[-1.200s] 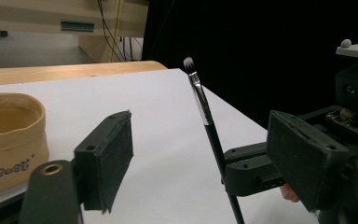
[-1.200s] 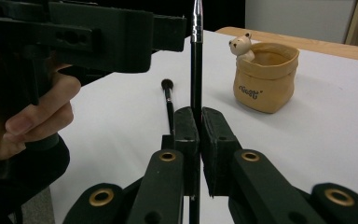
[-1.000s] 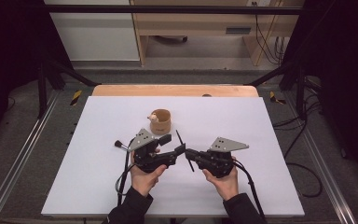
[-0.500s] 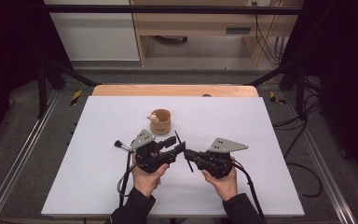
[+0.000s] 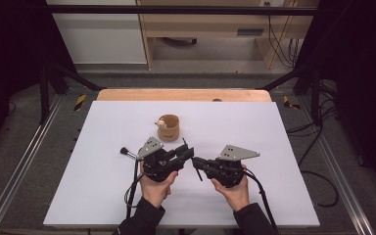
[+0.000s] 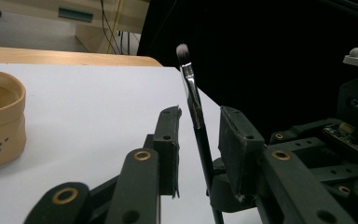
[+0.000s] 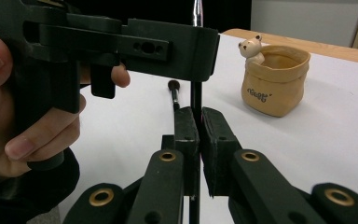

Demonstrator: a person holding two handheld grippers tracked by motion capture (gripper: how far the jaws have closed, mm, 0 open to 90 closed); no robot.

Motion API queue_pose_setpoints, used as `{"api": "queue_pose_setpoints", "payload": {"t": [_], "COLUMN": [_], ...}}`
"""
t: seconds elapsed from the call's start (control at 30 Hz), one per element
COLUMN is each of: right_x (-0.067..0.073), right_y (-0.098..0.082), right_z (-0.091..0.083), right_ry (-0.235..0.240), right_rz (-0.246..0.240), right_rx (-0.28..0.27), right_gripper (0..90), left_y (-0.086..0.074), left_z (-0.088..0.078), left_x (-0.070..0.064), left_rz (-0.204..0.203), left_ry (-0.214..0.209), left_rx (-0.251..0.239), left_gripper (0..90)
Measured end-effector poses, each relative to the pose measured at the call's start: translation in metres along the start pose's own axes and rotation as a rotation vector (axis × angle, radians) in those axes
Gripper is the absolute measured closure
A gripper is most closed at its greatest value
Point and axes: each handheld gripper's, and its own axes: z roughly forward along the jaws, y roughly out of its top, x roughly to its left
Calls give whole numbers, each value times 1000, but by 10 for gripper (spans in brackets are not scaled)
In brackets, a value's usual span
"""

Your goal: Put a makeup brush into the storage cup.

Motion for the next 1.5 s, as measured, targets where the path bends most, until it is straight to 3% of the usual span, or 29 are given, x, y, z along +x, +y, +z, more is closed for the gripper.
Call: {"api": "queue_pose_setpoints", "payload": {"t": [0.5, 1.0, 1.5], "right_x": [0, 1, 1], "right_y": [0, 0, -1], "right_z": [1, 2, 2], "right_ry": [7, 9, 13], "right_rz": [-5, -5, -4], "right_rx": [5, 5, 0], "right_gripper": [859, 858, 849], "left_y": [-2, -3, -1], "left_z": [1, 2, 1], "left_x": [-1, -3, -6], "left_rz": [-3, -8, 28], "left_ry": [3, -17, -13], "left_rx": [-3, -12, -8], "left_gripper": [802, 844, 851]}}
